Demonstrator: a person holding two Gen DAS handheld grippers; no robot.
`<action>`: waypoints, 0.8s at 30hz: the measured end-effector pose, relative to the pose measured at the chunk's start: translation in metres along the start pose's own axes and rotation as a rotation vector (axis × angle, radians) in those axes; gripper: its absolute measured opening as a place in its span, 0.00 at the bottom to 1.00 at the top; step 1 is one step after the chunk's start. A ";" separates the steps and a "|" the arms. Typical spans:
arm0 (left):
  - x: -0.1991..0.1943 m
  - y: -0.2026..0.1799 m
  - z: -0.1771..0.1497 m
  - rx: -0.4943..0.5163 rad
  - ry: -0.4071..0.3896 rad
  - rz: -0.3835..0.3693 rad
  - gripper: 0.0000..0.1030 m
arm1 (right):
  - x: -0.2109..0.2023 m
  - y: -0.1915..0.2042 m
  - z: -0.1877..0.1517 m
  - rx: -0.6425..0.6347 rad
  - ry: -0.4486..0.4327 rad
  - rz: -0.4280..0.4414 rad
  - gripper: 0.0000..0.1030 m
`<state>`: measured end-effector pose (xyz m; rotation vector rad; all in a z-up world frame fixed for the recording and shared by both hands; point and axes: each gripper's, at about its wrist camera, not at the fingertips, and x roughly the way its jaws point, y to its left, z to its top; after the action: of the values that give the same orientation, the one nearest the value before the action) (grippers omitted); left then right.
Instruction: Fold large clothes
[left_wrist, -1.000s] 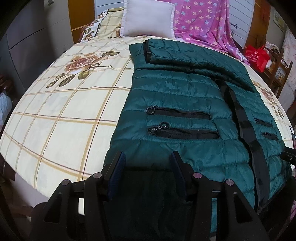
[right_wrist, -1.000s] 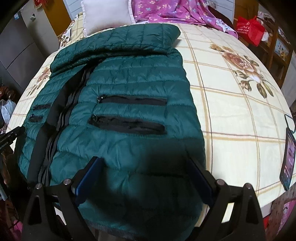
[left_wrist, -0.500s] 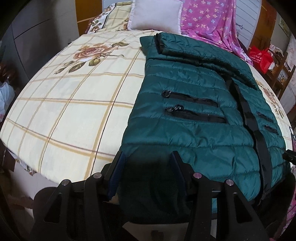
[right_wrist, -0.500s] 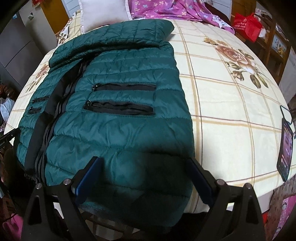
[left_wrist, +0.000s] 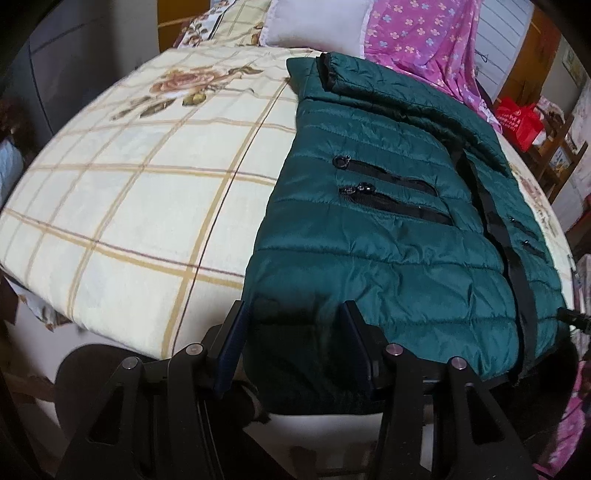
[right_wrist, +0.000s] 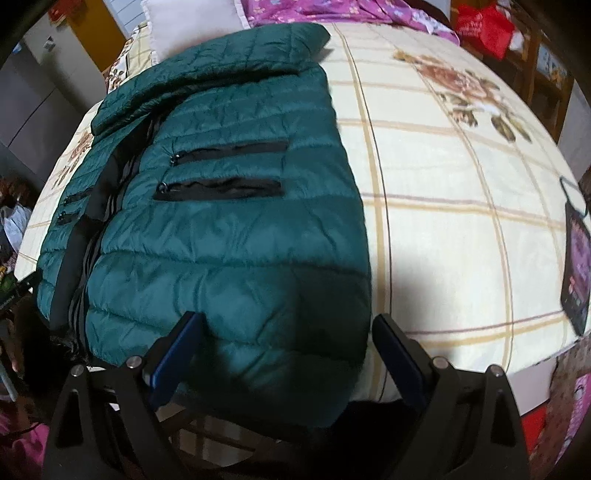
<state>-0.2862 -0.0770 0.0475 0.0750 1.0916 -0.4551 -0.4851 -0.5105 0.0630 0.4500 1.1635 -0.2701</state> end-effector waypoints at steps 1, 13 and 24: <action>0.000 0.003 -0.001 -0.009 0.006 -0.014 0.33 | 0.000 -0.001 -0.001 0.004 0.000 0.009 0.92; 0.002 0.015 -0.010 -0.053 0.059 -0.084 0.33 | 0.010 0.008 0.001 -0.032 0.030 0.030 0.92; 0.003 0.018 -0.004 -0.053 0.048 -0.080 0.33 | 0.012 0.009 0.002 -0.031 0.038 0.029 0.93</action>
<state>-0.2820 -0.0608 0.0400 -0.0048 1.1559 -0.4981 -0.4750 -0.5029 0.0544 0.4462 1.1956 -0.2192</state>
